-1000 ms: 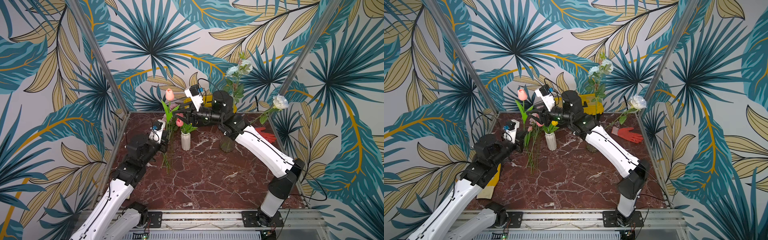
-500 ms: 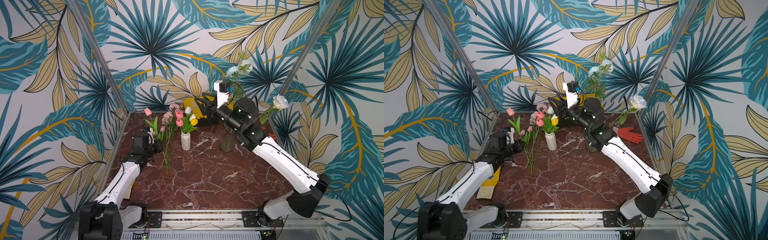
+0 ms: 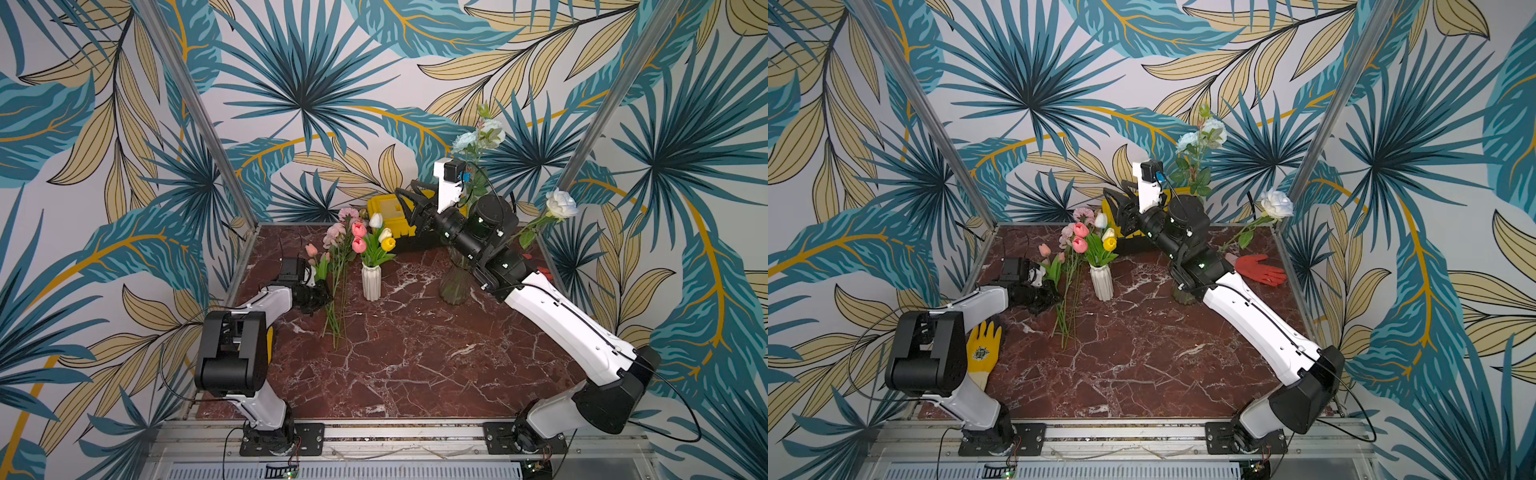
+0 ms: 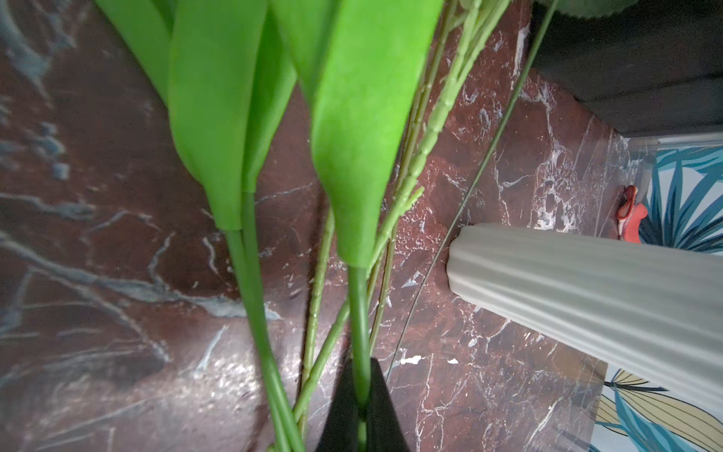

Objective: Pick out pink flowers from the vase
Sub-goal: Place the flower at the center of the board.

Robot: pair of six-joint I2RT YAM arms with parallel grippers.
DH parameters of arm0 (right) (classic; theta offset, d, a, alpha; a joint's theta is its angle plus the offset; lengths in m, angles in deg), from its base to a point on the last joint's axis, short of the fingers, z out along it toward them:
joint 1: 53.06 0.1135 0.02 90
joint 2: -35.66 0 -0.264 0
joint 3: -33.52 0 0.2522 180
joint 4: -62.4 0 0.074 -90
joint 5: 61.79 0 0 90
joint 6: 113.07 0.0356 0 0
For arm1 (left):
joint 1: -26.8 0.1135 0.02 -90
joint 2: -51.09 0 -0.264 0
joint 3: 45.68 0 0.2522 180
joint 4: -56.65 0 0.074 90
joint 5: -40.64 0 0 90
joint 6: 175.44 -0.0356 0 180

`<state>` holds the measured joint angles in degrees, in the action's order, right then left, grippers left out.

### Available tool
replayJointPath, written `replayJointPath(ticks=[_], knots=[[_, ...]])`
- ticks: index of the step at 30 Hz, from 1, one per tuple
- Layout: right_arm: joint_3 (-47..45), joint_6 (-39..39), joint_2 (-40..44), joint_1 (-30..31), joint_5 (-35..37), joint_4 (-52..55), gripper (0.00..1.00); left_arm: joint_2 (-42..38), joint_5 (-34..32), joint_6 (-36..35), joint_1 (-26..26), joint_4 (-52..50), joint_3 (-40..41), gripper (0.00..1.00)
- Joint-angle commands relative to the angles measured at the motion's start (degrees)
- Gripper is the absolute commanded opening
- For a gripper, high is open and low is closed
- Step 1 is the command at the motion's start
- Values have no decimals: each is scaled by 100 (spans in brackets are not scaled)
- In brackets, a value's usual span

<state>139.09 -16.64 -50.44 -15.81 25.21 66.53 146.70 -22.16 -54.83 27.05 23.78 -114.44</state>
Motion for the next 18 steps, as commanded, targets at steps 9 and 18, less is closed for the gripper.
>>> replayJointPath(ticks=[9, 18], knots=[[-49, -58, -161, -38, 116, -153, 49, -16, 216, 122, 89, -411, -194, 6], [-67, -112, -146, -41, 140, -136, 49, -89, 40, 164, 88, -551, -125, 16]])
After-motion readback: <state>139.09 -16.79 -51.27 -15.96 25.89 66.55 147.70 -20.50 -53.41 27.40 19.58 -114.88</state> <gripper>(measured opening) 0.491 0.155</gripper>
